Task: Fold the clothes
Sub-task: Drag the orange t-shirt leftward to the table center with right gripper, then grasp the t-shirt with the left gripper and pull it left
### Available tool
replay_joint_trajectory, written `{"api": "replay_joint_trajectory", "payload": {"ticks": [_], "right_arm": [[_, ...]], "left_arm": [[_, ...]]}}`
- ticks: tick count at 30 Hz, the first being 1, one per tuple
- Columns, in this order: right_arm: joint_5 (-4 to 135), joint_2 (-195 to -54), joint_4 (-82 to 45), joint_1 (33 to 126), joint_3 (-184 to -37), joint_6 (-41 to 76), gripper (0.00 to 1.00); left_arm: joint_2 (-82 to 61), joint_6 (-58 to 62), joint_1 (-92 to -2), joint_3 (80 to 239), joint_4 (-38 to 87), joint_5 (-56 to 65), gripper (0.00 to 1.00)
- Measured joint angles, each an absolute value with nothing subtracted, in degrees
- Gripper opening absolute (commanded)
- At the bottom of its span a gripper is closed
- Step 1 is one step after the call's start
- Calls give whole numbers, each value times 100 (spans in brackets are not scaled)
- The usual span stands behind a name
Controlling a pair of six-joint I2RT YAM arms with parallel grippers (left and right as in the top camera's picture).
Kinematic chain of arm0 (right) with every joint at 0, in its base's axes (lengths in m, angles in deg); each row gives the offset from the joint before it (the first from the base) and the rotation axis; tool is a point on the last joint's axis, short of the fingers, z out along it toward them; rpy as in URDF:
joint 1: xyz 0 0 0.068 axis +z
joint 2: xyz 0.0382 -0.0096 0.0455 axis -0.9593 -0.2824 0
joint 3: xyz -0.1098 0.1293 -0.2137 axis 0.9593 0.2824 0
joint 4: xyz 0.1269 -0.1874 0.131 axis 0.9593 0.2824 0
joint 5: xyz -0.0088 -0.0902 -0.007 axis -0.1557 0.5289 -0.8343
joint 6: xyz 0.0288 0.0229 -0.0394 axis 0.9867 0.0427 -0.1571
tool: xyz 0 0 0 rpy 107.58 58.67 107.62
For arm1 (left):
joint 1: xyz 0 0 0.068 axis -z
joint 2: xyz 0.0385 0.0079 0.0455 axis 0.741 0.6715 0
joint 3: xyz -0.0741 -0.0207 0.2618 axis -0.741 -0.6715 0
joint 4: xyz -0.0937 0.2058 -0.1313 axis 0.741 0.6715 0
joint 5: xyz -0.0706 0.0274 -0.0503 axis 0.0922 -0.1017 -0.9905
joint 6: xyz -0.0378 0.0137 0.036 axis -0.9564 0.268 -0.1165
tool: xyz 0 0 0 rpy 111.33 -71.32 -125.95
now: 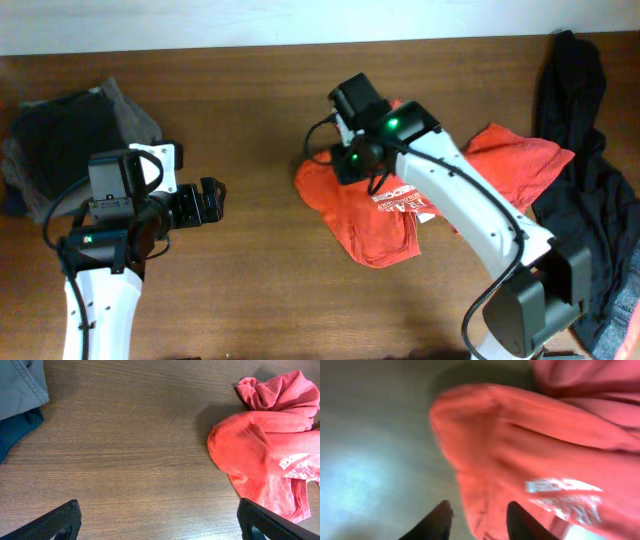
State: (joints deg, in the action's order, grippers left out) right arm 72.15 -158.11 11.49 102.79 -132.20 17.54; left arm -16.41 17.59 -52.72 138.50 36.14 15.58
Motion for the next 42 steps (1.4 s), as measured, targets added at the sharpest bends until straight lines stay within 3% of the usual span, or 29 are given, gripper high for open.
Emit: {"api": "replay_joint_trajectory", "payload": {"ticks": [1,5,13,22,36,38,40,42], "right_arm": [[7302,-15790,1230,10172,-13270,1817,69],[7525,-15518,1556,9483,-13565,1964,99],[7735,-14369,2345,7754,-13875,2029,99],[7733,-14157,3145,6496,-13884,2025,99],[7733,-14157,3302,6253,-13884,1955,99],[7731,-14157,3304,6253,-13884,1948,99],[7733,-14157,3306,6253,-13884,1950,99],[7733,-14157,3306,6253,-13884,1942,99]], "left_arm": [[-1641,1759,-5272,13850,3614,1558,99],[-1641,1759,-5272,13850,3614,1488,99],[-1549,1757,-4831,13850,3609,970,99],[-461,1534,-3226,13850,3196,826,99],[1898,323,-1443,13852,971,1014,98],[2125,238,-1296,13852,676,1145,90],[2298,144,-1176,13852,551,1337,72],[2337,107,-1117,13852,534,1540,61]]}}
